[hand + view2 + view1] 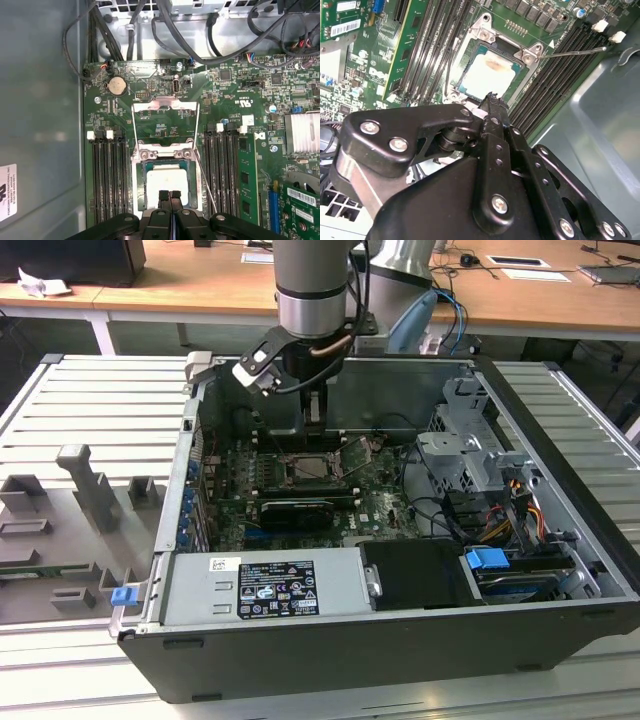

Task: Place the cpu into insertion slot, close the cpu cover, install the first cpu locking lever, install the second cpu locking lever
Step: 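Close the cpu cover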

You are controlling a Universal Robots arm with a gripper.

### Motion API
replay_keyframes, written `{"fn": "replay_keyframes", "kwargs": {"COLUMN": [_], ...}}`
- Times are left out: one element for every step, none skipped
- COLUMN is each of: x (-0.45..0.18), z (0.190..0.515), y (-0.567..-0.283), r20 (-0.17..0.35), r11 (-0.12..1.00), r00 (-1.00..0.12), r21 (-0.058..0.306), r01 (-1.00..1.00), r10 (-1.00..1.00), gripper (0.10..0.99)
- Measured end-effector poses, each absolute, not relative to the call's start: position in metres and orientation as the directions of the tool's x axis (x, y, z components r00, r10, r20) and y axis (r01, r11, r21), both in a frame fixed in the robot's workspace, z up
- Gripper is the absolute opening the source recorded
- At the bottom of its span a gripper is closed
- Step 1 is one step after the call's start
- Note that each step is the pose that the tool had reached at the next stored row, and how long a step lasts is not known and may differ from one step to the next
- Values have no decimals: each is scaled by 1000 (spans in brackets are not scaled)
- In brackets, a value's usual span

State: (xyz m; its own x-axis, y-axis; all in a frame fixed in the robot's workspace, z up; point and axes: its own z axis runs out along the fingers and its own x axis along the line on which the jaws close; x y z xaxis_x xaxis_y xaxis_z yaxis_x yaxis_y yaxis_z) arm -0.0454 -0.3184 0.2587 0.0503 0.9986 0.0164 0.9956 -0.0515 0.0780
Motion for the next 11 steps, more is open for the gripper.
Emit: {"fn": "replay_keyframes", "kwargs": {"x": [-45, -45, -45, -45, -45, -45, -45, -45, -45, -45, -45], "z": [260, 261, 263, 265, 266, 267, 267, 267, 268, 269, 269], "y": [-318, -318, -318, -318, -318, -318, -318, -318, -318, -318, -318], "r20": [16, 16, 16, 15, 14, 14, 14, 14, 14, 14, 13], "r11": [-51, -51, -51, -51, -51, -51, -51, -51, -51, -51, -51], "r00": [50, 50, 50, 50, 50, 50, 50, 50, 50, 50, 50], "r21": [78, 78, 78, 78, 78, 78, 78, 78, 78, 78, 78], "r01": [996, 996, 996, 996, 996, 996, 996, 996, 996, 996, 996], "r10": [999, 999, 999, 999, 999, 999, 999, 999, 999, 999, 999], "gripper": [106, 106, 106, 106, 106, 106, 106, 106, 106, 106, 106]}}
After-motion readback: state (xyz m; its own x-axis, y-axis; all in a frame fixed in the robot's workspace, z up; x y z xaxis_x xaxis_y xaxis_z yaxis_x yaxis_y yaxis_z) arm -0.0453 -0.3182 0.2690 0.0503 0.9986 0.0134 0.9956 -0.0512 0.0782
